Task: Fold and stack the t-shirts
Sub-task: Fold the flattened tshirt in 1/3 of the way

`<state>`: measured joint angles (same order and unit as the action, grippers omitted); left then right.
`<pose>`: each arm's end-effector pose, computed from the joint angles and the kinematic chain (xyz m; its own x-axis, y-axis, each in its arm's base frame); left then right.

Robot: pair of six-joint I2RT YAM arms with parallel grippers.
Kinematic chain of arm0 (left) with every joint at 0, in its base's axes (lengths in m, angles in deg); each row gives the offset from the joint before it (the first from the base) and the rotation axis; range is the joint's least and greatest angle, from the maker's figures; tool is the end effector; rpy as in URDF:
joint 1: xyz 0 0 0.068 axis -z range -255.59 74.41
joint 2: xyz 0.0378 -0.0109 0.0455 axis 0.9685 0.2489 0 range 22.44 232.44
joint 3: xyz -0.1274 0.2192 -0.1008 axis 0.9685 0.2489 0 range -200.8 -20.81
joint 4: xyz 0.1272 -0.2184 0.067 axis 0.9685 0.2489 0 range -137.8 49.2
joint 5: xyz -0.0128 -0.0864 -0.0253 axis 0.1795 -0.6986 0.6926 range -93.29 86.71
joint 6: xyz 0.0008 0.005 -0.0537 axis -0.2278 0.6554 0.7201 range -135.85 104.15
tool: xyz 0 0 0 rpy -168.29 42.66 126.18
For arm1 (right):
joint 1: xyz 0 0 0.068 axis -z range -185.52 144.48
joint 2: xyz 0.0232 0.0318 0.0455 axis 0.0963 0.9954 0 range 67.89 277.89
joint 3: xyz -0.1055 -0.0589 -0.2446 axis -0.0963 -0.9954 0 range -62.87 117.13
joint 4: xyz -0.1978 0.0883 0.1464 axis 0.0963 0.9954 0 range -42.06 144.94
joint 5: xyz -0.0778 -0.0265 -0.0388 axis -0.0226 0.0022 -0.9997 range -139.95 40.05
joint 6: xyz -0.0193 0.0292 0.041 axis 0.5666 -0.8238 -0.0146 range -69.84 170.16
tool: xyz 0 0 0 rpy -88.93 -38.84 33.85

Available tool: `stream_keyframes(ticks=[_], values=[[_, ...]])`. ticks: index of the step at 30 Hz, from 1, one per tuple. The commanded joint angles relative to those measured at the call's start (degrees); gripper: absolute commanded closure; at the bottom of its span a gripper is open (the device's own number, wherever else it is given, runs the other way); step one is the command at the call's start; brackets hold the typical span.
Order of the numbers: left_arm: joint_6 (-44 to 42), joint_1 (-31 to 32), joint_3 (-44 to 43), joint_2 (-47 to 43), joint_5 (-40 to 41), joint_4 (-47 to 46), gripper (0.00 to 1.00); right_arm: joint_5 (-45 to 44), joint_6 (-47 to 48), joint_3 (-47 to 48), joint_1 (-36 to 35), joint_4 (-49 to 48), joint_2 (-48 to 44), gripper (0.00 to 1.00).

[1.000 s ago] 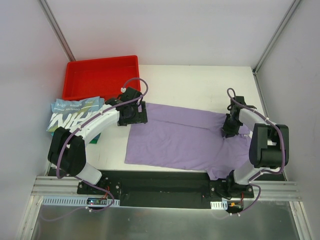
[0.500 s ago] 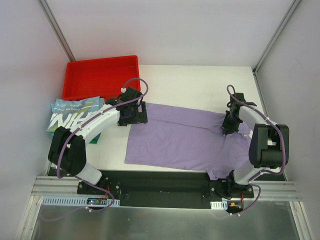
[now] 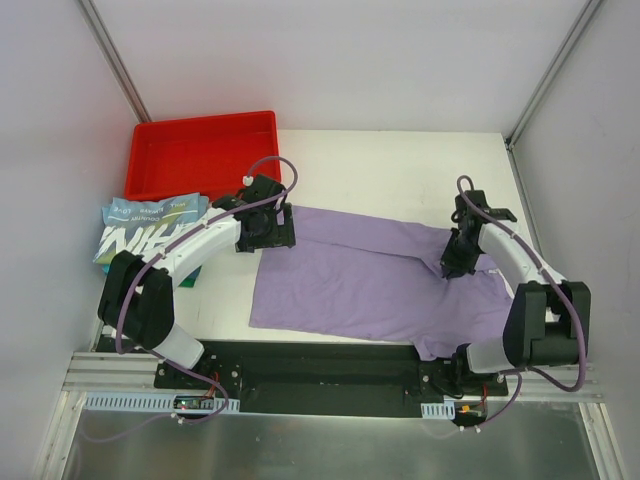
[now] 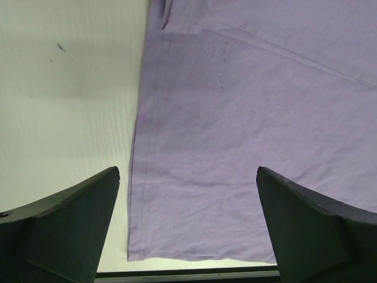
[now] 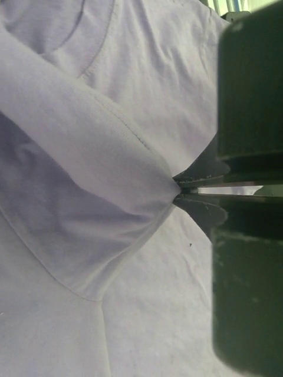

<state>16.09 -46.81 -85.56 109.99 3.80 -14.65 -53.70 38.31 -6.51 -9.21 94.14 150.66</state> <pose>0.2817 -0.1497 0.2471 -0.8368 -0.1394 -0.5294 -0.0303 0.9774 -0.2094 0.2652 0.0148 0.2157 -0.9412 0.1447 -0.3054 0.1519 0.9884 0.0003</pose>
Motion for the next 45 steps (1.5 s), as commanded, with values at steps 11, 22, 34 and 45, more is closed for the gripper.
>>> stream_keyframes(ticks=[11, 22, 34, 45], values=[[-1.7, -1.8, -0.7, -1.7, 1.6, -0.5, 0.01, 9.0, -22.0, -10.6, -3.4, -2.0, -15.3, 0.68], [-3.6, -1.9, -6.6, 2.3, -4.9, -1.9, 0.01, -6.8, -3.2, 3.2, 1.0, 2.0, -9.4, 0.04], [-3.3, -1.4, -22.0, 22.6, -10.3, -3.4, 0.01, 0.2, 11.4, 12.9, 11.8, -10.9, 17.8, 0.02], [-0.9, -2.1, -29.4, 36.6, -8.1, -2.6, 0.01, 4.9, 15.4, 23.2, 16.3, -10.4, 29.6, 0.02]])
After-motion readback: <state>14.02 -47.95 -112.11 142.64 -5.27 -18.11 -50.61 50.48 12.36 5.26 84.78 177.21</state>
